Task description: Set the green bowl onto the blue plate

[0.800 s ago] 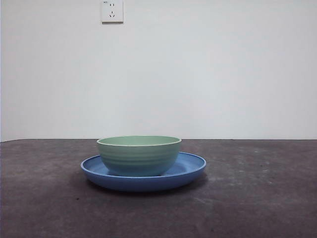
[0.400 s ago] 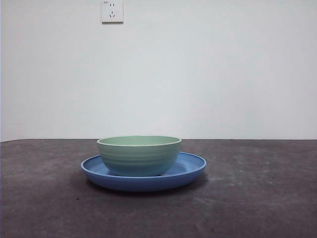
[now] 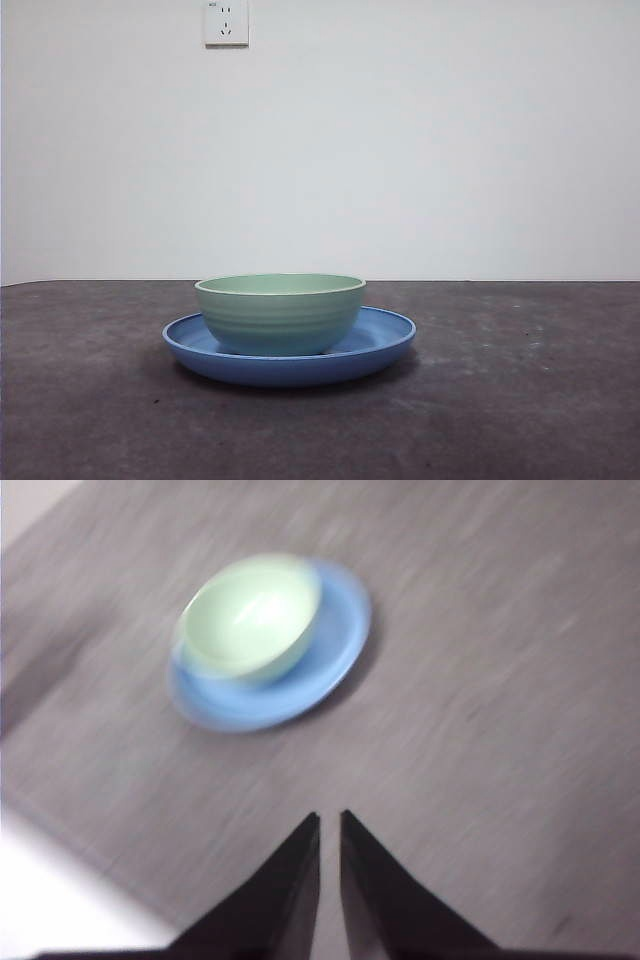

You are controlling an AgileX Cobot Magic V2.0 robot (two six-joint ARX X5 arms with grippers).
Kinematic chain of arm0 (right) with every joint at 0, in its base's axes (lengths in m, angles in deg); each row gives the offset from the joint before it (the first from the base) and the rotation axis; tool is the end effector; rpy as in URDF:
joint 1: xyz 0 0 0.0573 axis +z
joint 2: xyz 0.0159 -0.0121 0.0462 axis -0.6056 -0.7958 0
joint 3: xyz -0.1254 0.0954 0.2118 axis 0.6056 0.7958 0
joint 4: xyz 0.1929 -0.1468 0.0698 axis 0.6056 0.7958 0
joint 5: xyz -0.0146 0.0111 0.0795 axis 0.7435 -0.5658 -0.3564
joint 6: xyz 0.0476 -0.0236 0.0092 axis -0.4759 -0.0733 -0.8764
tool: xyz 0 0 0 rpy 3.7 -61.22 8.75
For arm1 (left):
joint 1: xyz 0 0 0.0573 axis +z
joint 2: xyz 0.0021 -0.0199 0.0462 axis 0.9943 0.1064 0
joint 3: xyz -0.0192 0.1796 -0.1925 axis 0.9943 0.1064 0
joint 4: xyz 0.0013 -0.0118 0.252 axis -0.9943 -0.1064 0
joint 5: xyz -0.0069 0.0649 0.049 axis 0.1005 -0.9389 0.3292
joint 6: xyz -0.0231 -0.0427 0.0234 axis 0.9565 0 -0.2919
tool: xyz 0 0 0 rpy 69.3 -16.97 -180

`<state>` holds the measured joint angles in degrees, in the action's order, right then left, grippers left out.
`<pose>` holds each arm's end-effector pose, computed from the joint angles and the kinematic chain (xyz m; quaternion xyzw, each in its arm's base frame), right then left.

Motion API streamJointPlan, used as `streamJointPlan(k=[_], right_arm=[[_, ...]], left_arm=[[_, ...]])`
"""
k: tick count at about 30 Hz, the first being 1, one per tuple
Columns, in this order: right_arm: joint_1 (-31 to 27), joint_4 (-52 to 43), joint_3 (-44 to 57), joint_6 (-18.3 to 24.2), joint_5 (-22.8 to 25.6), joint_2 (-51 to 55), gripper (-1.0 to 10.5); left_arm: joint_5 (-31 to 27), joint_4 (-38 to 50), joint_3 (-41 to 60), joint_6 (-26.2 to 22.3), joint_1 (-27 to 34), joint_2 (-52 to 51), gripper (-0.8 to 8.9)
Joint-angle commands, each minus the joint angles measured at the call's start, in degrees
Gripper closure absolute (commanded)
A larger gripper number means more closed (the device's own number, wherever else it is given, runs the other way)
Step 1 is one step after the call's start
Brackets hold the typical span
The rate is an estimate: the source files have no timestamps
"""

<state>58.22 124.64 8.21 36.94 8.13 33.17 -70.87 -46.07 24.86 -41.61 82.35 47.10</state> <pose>0.0401 0.0218 0.3113 0.0525 0.2835 0.2532 0.9234 0.0948 -0.0031 0.1567 0.0071 0.0766 -0.0237 0.9968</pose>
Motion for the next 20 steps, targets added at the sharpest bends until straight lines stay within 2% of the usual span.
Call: streamJointPlan(k=[1,5,8,10,20], right_arm=[[-5.70,-11.98,6.80,4.46,0.63,3.74,9.2],[-12.33,-30.69,20.74,6.88,0.61,10.51,9.2],[-15.80,-38.82,28.92,6.95,2.47,14.29,9.2],[-17.55,-42.25,33.16,6.91,5.01,16.09,9.2],[-21.46,-48.26,44.52,7.10,5.14,20.00,9.2]], left_arm=[[-0.31,-0.33,1.18,-0.68,0.09,-0.09,7.82],[-0.31,-0.35,1.18,-0.68,0.09,-0.09,7.82],[-0.31,-0.33,1.18,-0.68,0.09,-0.09,7.82],[-0.31,-0.35,1.18,-0.68,0.09,-0.09,7.82],[-0.28,-0.35,1.18,-0.68,0.09,-0.09,7.82]])
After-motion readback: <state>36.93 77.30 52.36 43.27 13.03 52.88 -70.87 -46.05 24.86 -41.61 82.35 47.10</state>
